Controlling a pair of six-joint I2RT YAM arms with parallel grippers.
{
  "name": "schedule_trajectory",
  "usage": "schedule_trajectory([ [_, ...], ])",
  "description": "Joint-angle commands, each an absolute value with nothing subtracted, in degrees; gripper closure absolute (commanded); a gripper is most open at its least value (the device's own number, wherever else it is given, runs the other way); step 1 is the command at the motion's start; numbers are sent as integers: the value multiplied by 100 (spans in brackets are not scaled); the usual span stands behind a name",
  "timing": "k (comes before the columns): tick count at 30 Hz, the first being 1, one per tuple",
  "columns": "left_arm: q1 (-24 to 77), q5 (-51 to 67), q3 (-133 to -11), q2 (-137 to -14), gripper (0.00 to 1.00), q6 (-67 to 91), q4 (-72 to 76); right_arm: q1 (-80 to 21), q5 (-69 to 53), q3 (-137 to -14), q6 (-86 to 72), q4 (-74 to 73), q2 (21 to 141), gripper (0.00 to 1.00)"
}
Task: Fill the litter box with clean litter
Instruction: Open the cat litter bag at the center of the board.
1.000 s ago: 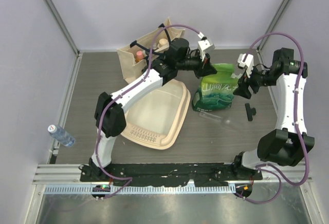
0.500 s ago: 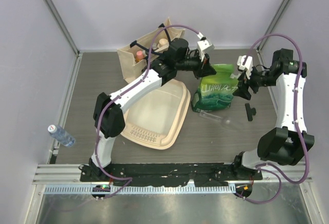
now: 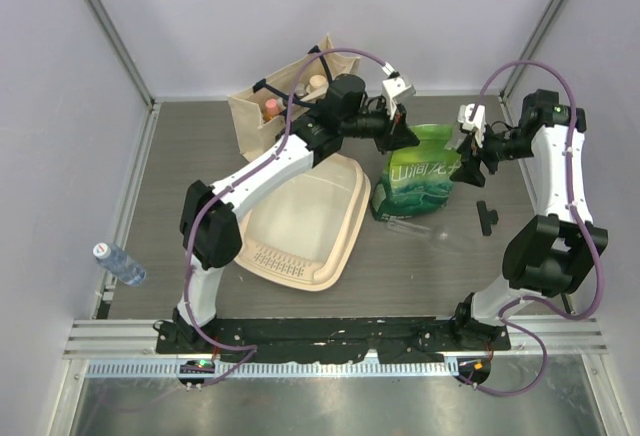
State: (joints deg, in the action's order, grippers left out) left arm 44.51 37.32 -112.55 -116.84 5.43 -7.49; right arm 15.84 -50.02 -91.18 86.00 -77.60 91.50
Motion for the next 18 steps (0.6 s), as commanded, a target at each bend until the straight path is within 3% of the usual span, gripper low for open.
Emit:
schedule_trajectory([
  [1,4439,3955,-11373,-11039,100,668,-316,1512,-5282,-9597,8824,-8059,9123,23],
  [18,4438,3955,-11215,-10942,100,782,-193,1231,-5115,-9853,8851,-8323,9422,26],
])
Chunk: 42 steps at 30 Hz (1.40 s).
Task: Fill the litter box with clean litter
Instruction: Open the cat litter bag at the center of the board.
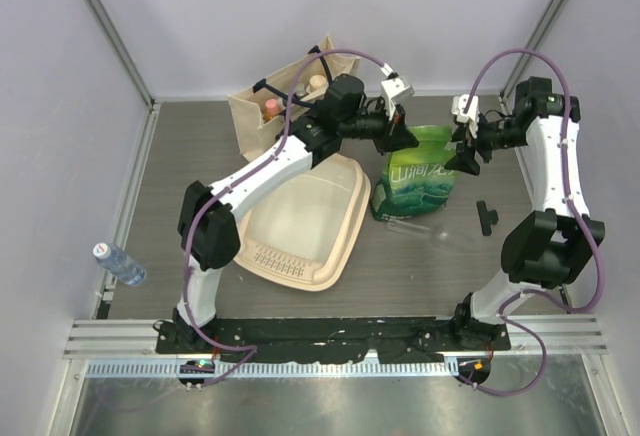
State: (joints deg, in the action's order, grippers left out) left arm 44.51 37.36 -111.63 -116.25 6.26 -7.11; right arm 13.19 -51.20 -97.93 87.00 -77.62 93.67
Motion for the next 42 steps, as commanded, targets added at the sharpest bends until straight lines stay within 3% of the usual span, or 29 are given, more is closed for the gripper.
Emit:
schedule_trajectory([
  [1,4438,3946,-11215,-10934,100,782,-202,1187,-5098,-9844,8851,-8323,9439,27],
  [10,4412,3841,-11145,-10916,100,703,-220,1090,-4764,-9914,9035,-8631,9580,34],
  [21,4351,3885,-11189,-10960,100,703,-237,1134,-5053,-9730,8640,-8103,8851,32],
  [42,4324,3902,-11153,-10969,100,817,-123,1081,-4904,-10002,8771,-8288,9545,34],
])
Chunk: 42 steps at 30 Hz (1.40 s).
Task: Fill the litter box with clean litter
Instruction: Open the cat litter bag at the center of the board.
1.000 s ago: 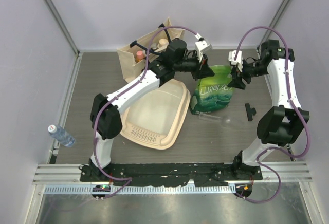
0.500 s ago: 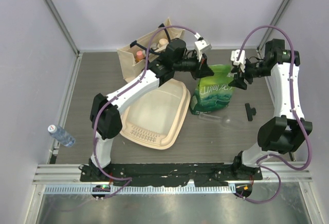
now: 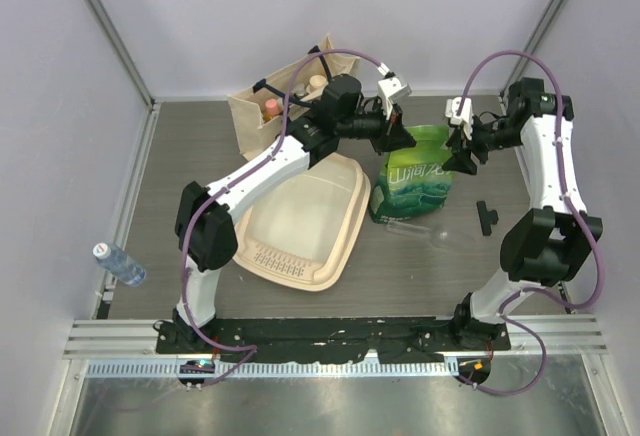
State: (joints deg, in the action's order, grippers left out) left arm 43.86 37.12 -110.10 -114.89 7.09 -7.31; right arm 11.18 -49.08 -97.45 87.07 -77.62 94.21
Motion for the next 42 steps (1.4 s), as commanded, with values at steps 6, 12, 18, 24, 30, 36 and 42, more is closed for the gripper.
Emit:
schedule_trajectory([
  [6,4316,3867,-11145,-10986,100,800,-141,976,-4817,-10406,8789,-8622,9897,38],
  [12,4272,3727,-11197,-11057,100,791,-71,747,-4422,-9932,8666,-8622,9677,46],
  [18,4157,3647,-11197,-11083,100,931,-26,747,-4184,-9563,8622,-8613,9177,45],
  [24,4131,3595,-11004,-10986,100,897,210,852,-4254,-10098,7315,-8218,9342,64],
  [30,3982,3630,-12011,-11644,100,817,299,853,-4464,-9765,6979,-8324,9545,69],
  [36,3893,3525,-13734,-12778,100,932,202,853,-4421,-9405,5864,-7499,9080,81],
  [42,3946,3349,-14615,-13262,100,546,316,896,-4702,-9334,4723,-7051,8737,88],
])
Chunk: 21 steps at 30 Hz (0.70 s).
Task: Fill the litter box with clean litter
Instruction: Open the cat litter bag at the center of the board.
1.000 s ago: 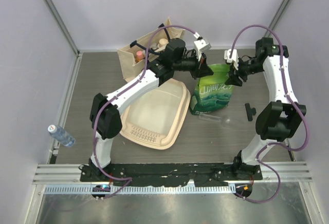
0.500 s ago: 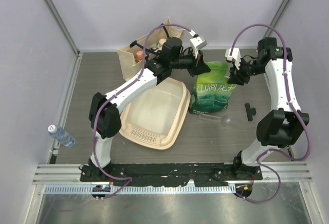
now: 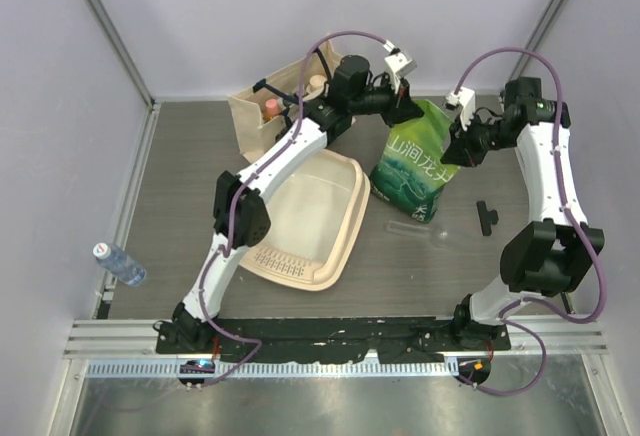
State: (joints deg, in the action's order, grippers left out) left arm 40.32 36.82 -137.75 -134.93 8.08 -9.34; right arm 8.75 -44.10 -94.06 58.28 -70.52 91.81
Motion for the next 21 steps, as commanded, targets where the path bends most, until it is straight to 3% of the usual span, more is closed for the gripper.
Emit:
schedule_trajectory([
  [1,3955,3349,-14634,-13254,100,545,299,888,-4772,-9212,4581,-6953,8693,87],
  [4,3929,3515,-14047,-12860,100,676,334,949,-4415,-9018,3634,-6287,8570,50],
  [6,3937,3612,-12968,-12239,100,712,761,1422,-4473,-9096,2599,-5672,8595,38],
  [7,3946,3621,-12625,-12078,100,686,904,1641,-4587,-9271,2114,-5460,8639,23],
  [8,3955,3621,-12186,-11920,100,642,984,1931,-4805,-9351,1657,-5023,8701,18],
  [10,3955,3630,-11972,-11682,100,615,923,2582,-5158,-9552,665,-4669,8911,11],
  [12,3955,3700,-11760,-11576,100,615,888,2707,-5308,-9781,571,-4640,9070,10],
  [21,3955,3709,-11883,-11531,100,852,800,2057,-4414,-9800,3338,-5897,9114,12],
])
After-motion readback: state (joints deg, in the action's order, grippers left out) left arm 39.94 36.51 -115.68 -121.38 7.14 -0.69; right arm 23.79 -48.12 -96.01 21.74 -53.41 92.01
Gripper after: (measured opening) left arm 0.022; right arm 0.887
